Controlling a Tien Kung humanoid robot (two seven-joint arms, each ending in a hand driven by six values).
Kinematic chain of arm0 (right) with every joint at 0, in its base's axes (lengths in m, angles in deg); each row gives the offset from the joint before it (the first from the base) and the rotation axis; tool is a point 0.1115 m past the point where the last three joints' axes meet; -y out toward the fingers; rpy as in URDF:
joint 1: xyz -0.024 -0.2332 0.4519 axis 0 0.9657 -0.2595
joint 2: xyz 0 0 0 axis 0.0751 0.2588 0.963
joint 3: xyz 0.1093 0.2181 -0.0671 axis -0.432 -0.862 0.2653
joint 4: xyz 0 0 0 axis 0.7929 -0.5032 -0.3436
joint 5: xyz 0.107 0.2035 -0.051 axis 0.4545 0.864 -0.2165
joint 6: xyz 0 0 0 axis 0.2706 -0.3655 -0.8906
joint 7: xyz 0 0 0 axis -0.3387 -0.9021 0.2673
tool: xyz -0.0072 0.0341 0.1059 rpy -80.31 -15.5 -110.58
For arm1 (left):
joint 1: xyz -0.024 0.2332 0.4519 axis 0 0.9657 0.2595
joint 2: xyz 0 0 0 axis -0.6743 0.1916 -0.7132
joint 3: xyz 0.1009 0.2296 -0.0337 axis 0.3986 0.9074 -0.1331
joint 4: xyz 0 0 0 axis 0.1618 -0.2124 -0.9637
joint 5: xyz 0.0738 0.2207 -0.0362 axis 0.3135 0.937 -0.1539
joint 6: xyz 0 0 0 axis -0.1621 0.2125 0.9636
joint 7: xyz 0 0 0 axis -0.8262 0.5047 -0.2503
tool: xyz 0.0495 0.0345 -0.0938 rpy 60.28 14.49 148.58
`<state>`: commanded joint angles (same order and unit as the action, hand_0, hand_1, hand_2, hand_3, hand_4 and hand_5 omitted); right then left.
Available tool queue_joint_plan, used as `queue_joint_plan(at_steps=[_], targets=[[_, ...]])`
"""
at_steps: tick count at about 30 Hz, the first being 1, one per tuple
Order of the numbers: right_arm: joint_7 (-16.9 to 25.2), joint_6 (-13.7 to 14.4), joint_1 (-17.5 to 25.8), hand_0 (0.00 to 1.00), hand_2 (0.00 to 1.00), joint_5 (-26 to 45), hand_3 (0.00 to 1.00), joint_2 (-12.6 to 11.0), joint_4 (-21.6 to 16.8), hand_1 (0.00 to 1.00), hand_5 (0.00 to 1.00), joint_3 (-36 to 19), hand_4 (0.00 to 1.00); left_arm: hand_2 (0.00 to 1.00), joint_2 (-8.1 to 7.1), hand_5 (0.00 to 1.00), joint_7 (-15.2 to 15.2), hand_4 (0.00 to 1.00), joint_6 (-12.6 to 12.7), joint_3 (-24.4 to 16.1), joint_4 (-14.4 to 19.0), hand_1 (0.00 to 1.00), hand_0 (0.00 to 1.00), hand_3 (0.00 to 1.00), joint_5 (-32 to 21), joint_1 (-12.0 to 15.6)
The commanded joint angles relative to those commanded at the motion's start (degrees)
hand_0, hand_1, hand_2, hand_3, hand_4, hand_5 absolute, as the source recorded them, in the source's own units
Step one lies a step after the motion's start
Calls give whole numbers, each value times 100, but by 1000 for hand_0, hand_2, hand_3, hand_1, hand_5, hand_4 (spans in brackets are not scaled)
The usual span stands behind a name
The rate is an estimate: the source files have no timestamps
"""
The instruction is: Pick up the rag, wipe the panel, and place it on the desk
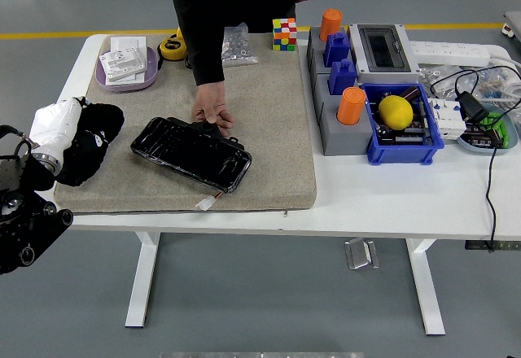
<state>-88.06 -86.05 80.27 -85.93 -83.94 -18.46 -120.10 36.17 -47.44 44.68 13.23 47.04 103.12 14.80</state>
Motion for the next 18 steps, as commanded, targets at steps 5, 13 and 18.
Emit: queue_joint_plan(at_steps=[5, 13, 18], targets=[[-2, 8, -27, 716, 660, -11, 578, 8, -21, 592, 533, -10, 986, 497, 57, 2, -222, 270, 38, 54, -300, 441, 263, 429, -331, -53], [-13, 11, -46, 716, 660, -11, 578, 5, -25, 592, 533, -12, 985, 539, 129, 2, -355, 401, -141, 156, -627, 497, 336, 523, -822, -134], [-15, 15, -58, 716, 660, -24, 578, 13, -28, 592, 533, -25, 986, 613, 144, 2, -266, 498, -345, 129, -663, 560, 375, 541, -858, -143]])
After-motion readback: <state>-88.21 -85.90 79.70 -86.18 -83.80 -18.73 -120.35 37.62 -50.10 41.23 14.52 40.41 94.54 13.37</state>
